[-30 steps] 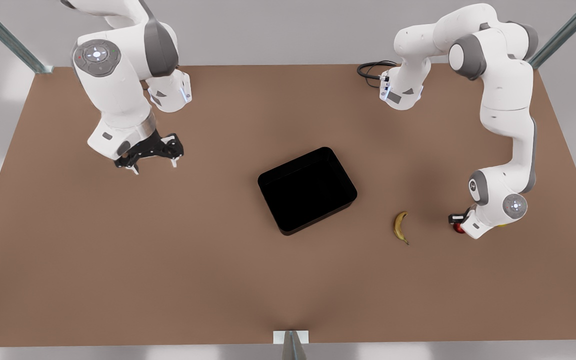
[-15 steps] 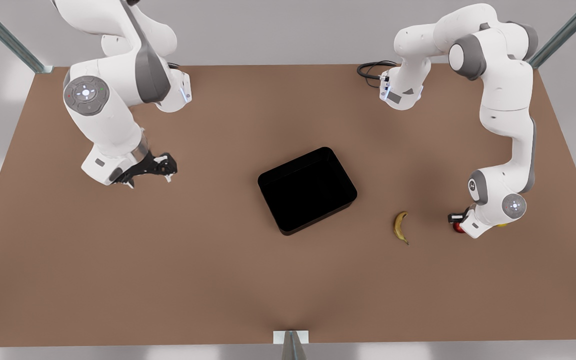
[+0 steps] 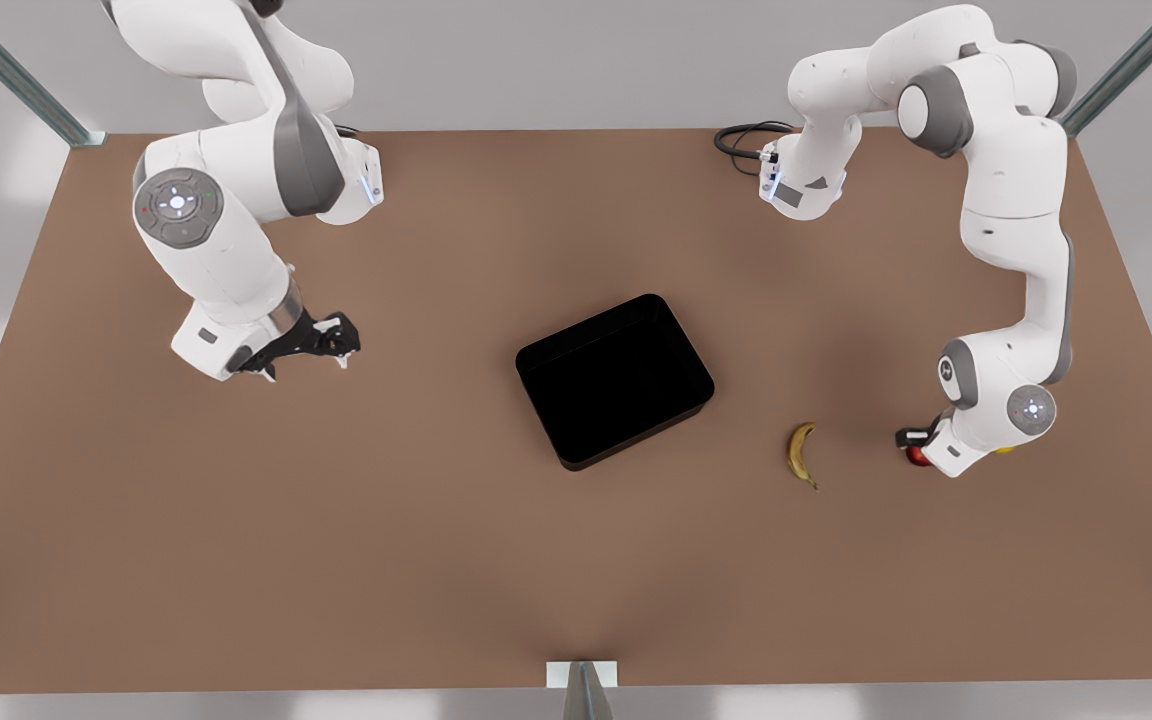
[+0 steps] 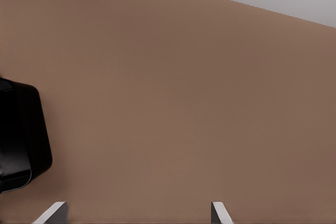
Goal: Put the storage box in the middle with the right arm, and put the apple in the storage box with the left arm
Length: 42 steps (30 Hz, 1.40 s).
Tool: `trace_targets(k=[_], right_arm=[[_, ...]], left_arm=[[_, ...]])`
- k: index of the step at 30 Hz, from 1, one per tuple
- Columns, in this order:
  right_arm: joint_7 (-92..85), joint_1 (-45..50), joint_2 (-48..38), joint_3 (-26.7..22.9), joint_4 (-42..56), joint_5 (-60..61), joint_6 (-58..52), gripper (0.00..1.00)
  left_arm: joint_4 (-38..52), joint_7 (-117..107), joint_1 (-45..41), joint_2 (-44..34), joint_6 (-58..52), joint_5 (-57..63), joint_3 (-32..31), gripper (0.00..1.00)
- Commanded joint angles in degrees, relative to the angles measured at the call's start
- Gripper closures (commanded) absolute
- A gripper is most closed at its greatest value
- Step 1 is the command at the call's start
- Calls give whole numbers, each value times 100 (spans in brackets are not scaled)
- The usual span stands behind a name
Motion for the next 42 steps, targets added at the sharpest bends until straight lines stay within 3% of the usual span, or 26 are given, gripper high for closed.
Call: trace_targets(k=[1, 5, 7, 14, 26, 34, 42], right_arm=[[0, -46, 0, -1, 0, 40, -9, 0], [9, -37, 62, -9, 0, 40, -18, 0], [9, -20, 71, -18, 0, 32, 9, 0], [70, -28, 159, -18, 9, 23, 26, 0], [53, -37, 167, -10, 62, 32, 26, 0], [44, -37, 167, -9, 62, 32, 26, 0], [44, -37, 176, -18, 79, 32, 26, 0]], left_arm=[[2, 0, 0, 9, 2, -67, 0, 16], [81, -9, 0, 106, 46, -85, -9, 17], [125, -9, 0, 141, 37, -111, 0, 27], [186, 0, 9, 150, 29, -102, 0, 35], [186, 0, 9, 115, -6, -120, 0, 36], [-209, -273, -88, -755, -516, -146, -9, 35], [-455, -1634, -1362, -1748, -1342, -533, -70, 35]])
